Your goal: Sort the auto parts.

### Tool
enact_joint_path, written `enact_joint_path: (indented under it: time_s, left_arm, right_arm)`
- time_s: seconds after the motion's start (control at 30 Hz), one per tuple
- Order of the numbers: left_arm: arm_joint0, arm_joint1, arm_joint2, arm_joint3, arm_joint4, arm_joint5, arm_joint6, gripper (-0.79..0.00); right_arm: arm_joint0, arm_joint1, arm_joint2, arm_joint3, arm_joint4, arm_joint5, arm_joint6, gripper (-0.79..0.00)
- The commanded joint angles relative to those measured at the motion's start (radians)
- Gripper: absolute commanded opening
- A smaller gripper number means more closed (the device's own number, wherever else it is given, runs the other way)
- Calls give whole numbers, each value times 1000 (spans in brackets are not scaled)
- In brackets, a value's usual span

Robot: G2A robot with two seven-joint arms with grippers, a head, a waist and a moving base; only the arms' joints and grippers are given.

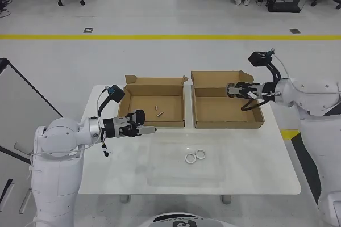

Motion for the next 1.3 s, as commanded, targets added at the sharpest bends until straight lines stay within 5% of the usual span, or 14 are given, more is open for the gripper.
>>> enact_joint_path:
  time_s: [0.0,0.37,0.8,1.27]
  left_arm:
    - [0,0,0,0,0,0,0,0]
    - [0,0,0,0,0,0,0,0]
    - [0,0,0,0,0,0,0,0]
    - [0,0,0,0,0,0,0,0]
  right_arm:
    - [47,-7,-63,56,-35,-4,-10,-785]
    - [178,-41,-262,311,-117,-4,-35,-785]
    - [132,-20,-229,447,-237,22,-63,-785]
    - [171,-41,-274,610,-287,20,-229,-785]
